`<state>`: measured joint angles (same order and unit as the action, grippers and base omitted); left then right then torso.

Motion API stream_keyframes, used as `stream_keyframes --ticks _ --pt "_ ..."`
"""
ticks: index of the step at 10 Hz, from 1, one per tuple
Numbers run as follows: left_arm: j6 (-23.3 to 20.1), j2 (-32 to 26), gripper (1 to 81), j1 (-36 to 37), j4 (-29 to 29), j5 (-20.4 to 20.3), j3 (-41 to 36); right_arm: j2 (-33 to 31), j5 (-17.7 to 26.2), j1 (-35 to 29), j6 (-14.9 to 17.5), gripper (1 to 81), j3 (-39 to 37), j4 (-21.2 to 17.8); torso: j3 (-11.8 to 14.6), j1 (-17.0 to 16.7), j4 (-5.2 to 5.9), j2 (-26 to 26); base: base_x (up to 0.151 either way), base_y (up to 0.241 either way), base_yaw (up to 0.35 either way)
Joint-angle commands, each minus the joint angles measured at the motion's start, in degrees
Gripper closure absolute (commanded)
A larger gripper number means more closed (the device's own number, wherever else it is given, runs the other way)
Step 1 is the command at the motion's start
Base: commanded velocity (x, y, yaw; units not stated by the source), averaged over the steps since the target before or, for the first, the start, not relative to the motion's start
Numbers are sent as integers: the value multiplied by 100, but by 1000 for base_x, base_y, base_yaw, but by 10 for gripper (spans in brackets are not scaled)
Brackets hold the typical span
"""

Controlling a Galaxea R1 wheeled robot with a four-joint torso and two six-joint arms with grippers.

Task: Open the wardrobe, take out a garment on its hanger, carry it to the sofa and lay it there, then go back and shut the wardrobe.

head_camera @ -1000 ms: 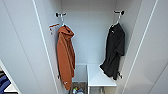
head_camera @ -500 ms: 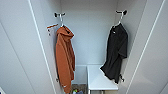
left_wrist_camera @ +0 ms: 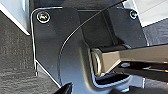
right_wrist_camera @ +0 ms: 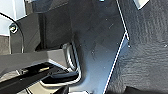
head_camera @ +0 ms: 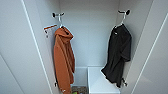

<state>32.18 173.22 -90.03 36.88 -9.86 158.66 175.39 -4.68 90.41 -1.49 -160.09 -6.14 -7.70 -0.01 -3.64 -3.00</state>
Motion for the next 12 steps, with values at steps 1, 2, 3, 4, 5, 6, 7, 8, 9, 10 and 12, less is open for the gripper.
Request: stream_keyframes --ticks 1,2,3,4,5,6,7,8,9,10,12 --pt "-10 3 10 156 65 248 7 8 336 -202 8 10 14 34 0 1 0 0 110 0 0" --pt "-19 3 10 156 57 248 7 8 345 -203 8 10 14 34 0 1 0 0 111 0 0" --pt "-11 3 10 156 65 248 7 8 336 -211 8 10 14 34 0 1 0 0 113 -69 0" --pt "-10 3 10 156 56 248 7 8 345 -211 8 10 14 34 0 1 0 0 114 -70 0" --pt "-10 3 10 156 56 239 7 8 336 -211 8 10 14 34 0 1 0 0 114 -71 0" --pt "-10 12 10 156 56 248 7 8 336 -211 8 10 14 34 0 3 0 0 113 -71 0" --pt "-11 12 10 156 56 248 7 8 337 -211 8 10 14 35 0 3 0 0 114 -71 0" --pt "-10 12 10 156 56 248 7 8 345 -211 8 10 14 43 0 1 0 0 114 -71 0" --pt "-19 12 10 156 56 248 7 8 345 -211 17 10 14 43 0 1 0 0 114 -71 0" --pt "-19 12 10 156 56 248 7 8 336 -211 17 10 22 43 0 1 0 0 114 -70 0" --pt "-10 12 10 156 56 248 7 8 336 -211 17 10 14 43 0 1 0 0 114 -35 0"
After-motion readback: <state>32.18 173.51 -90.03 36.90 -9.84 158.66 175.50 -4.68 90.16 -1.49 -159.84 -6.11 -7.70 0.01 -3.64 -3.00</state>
